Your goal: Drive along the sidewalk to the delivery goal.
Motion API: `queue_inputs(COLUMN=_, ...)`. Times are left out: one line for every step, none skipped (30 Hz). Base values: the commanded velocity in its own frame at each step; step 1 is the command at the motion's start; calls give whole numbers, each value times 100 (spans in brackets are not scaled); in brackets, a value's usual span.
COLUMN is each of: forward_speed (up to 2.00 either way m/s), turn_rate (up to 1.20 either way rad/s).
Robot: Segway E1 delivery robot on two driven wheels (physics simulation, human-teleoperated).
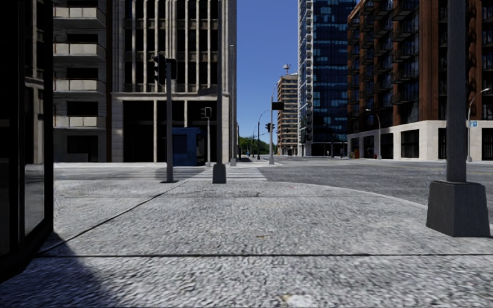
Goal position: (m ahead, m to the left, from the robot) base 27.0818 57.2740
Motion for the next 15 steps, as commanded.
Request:
queue_inputs(forward_speed=200, turn_rate=0)
queue_inputs(forward_speed=200, turn_rate=0)
queue_inputs(forward_speed=200, turn_rate=0)
queue_inputs(forward_speed=200, turn_rate=0)
queue_inputs(forward_speed=200, turn_rate=0)
queue_inputs(forward_speed=200, turn_rate=0)
queue_inputs(forward_speed=200, turn_rate=0)
queue_inputs(forward_speed=200, turn_rate=0)
queue_inputs(forward_speed=200, turn_rate=0)
queue_inputs(forward_speed=200, turn_rate=0)
queue_inputs(forward_speed=200, turn_rate=0)
queue_inputs(forward_speed=200, turn_rate=0)
queue_inputs(forward_speed=200, turn_rate=0)
queue_inputs(forward_speed=200, turn_rate=0)
queue_inputs(forward_speed=200, turn_rate=0)
